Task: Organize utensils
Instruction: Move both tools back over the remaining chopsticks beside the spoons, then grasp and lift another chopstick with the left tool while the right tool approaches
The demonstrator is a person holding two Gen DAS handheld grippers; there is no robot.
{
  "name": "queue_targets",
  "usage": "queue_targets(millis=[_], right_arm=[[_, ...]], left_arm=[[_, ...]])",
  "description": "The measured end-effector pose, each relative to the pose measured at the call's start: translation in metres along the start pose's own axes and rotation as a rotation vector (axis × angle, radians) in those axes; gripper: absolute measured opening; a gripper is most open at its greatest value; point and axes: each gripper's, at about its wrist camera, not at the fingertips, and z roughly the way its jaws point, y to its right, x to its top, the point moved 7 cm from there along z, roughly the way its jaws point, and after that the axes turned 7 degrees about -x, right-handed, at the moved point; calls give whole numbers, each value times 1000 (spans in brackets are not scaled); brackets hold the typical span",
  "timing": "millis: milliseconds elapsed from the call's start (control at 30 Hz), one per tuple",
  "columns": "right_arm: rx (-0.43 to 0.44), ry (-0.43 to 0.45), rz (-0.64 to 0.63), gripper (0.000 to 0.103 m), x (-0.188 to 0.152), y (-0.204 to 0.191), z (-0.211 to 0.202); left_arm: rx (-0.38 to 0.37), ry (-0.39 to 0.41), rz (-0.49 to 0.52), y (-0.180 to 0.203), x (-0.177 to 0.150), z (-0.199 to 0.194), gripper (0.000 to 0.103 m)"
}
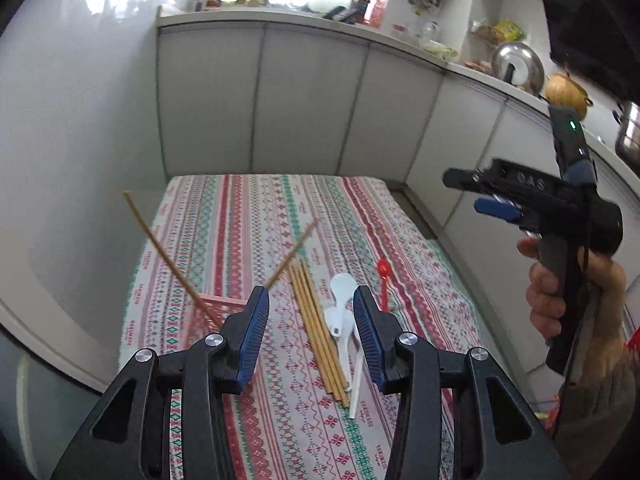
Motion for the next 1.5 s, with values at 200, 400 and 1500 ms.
queue_targets(millis=[200,400,1500], right_arm=[[4,-105,83,86,-15,36,17],[40,-108,168,86,-21,58,20],[105,-195,161,24,-42,38,80]], left_arm=[[-36,-168,52,43,-35,68,46],[3,-261,16,30,-39,131,46],[309,-314,-153,-58,-28,220,26]])
